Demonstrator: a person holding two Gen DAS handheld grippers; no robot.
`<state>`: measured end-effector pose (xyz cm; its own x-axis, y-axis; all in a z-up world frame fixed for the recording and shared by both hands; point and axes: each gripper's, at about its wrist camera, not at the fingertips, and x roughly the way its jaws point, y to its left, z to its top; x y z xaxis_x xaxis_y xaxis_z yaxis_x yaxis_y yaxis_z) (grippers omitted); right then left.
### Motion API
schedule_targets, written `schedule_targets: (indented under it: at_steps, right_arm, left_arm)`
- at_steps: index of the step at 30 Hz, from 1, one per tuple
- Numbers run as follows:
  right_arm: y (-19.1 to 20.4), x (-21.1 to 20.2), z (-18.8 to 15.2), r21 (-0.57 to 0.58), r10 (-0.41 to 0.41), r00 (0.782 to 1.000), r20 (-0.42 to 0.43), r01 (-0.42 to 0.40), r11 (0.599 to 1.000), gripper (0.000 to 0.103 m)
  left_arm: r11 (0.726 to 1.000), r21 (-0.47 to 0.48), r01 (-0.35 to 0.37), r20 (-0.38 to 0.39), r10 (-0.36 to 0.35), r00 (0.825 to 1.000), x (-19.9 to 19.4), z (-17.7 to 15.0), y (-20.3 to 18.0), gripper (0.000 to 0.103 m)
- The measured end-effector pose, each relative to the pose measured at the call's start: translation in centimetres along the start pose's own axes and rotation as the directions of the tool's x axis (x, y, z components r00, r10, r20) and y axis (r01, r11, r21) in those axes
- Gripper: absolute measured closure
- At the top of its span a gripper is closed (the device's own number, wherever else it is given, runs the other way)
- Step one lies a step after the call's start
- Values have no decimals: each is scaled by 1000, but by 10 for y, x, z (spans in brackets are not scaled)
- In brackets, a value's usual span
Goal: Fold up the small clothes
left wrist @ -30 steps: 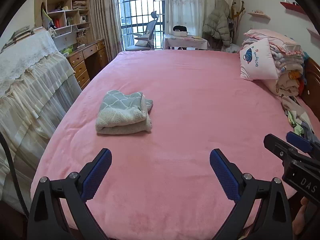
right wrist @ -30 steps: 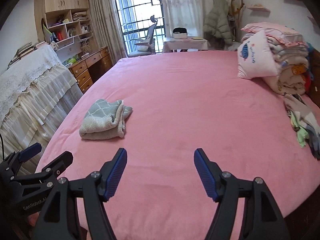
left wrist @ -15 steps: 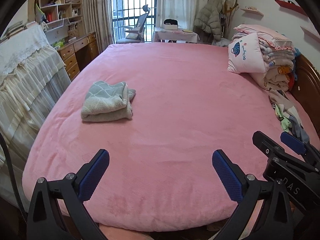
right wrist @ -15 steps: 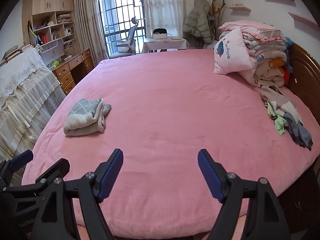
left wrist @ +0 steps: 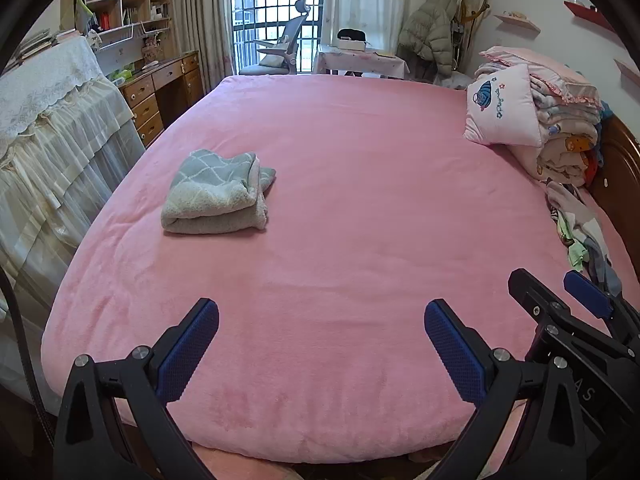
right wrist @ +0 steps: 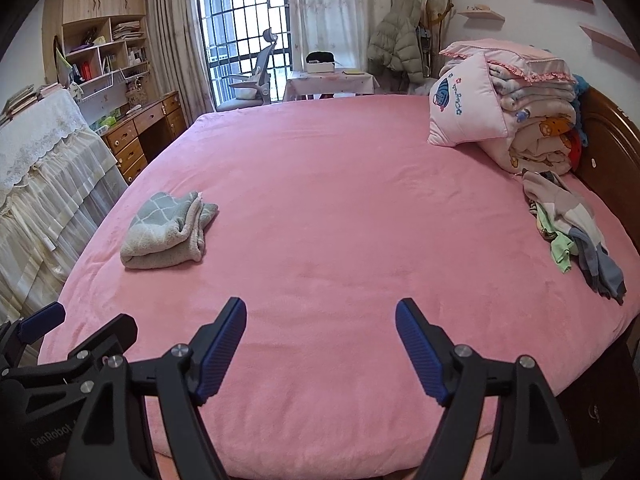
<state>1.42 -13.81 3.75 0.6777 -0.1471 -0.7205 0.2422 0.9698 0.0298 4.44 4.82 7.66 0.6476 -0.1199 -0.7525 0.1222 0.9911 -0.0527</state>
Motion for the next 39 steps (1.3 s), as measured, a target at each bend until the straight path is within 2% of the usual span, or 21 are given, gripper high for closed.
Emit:
schedule_targets:
  at_steps: [12, 23, 39]
  right_arm:
    - [-4, 6, 3, -8, -25, 1000, 11, 25, 1000, 25]
    - [-4, -1, 4, -31, -78, 996, 34, 79, 996, 25]
    - [-17, -7, -4, -17, -75, 997, 13, 75, 997, 25]
  left_arm:
    - [1000, -2, 0, -7, 0, 1000, 3, 3, 2, 1]
    - [1000, 20, -13, 30, 13, 999, 1, 4, -7, 1]
    - [999, 41, -17, 25, 16, 1000, -1, -6, -10, 1]
